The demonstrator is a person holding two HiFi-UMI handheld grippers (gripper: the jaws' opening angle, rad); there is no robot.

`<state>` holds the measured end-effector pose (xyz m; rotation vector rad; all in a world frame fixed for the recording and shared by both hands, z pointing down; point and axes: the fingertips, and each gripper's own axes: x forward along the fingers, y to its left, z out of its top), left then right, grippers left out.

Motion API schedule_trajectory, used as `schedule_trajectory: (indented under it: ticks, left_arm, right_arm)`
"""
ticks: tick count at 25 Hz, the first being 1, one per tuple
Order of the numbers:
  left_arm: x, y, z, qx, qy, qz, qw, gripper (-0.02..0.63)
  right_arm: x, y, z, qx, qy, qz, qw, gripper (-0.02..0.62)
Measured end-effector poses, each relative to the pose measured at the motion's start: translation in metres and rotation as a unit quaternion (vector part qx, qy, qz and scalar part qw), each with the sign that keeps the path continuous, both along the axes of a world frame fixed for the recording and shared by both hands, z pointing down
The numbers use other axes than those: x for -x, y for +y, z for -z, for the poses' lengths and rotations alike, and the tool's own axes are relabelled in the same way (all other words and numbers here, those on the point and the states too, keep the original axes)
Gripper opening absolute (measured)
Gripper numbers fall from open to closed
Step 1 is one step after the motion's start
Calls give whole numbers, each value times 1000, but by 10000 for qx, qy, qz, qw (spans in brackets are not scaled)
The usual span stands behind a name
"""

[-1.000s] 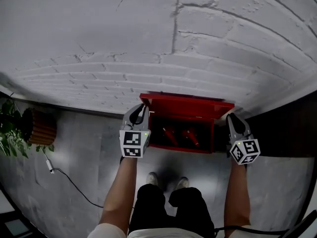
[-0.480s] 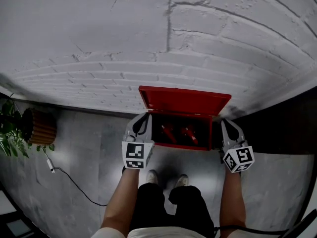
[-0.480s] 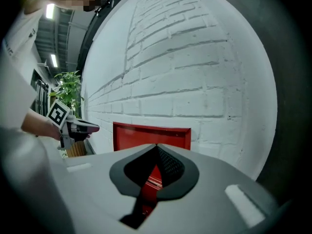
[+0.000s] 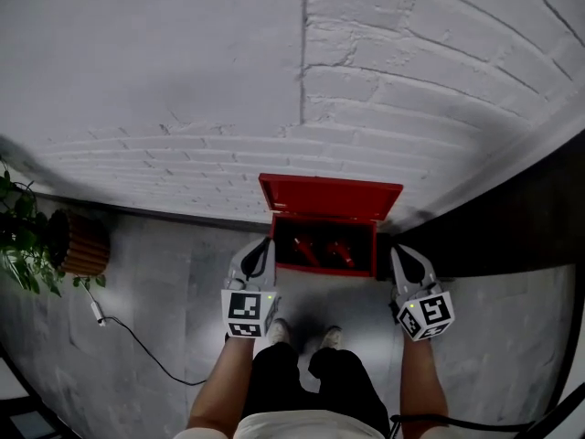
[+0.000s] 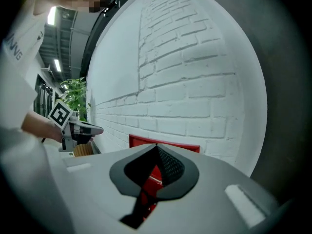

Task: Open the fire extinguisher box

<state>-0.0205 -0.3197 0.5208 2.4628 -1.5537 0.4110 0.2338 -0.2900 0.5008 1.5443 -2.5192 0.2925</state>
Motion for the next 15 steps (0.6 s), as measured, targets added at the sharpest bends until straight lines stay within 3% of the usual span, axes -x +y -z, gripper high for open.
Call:
schedule_trajectory:
  ticks: [8, 15]
  left_arm:
    - [-10, 57, 91, 272, 203, -174, 9993, 5]
    - [-27, 77, 134, -117, 77, -518, 9986, 3]
  right_arm:
    - [27, 50, 97, -165, -82, 133, 9997, 8]
    - [36, 73, 150, -428, 54, 109, 9990, 8]
